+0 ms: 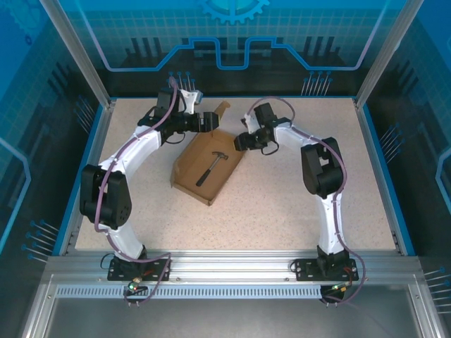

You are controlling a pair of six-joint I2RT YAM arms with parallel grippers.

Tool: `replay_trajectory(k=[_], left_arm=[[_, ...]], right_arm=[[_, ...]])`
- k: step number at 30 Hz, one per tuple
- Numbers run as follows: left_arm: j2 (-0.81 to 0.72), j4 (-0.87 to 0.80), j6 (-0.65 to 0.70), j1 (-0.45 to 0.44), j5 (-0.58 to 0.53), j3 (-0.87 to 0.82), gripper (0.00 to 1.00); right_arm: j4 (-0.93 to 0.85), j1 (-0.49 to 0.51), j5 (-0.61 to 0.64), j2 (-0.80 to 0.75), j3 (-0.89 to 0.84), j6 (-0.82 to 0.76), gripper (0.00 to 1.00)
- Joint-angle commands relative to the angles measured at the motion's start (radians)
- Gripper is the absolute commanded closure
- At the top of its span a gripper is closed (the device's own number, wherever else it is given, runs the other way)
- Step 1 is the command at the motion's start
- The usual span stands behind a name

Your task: Fold the paper box

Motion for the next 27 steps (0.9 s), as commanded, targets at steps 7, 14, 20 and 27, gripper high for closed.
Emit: replay_trajectory(k=[7,14,20,27], left_arm=[[-0.014,-0.118,0.217,0.002,0.022,0.078,0.15],[0.007,-0.156,0.255,0.002,0.057,0.113,0.15],[0.003,-0.151,0.237,0.002,0.069,0.116,0.15],[-0.004,-0.146,0.232,0.002,0.079,0.117,0.15]], right_arm=[[0.136,0.064,0.091,-0.304,-0.34,-0.011,0.38],[0.269,0.028,0.216,-0.402,-0.34,-0.294,0.28],[0.33,-0.012,0.1,-0.313,-0.191,-0.493,0.24],[0.225,0.002,-0.017,-0.163,0.025,-0.621,0.22]])
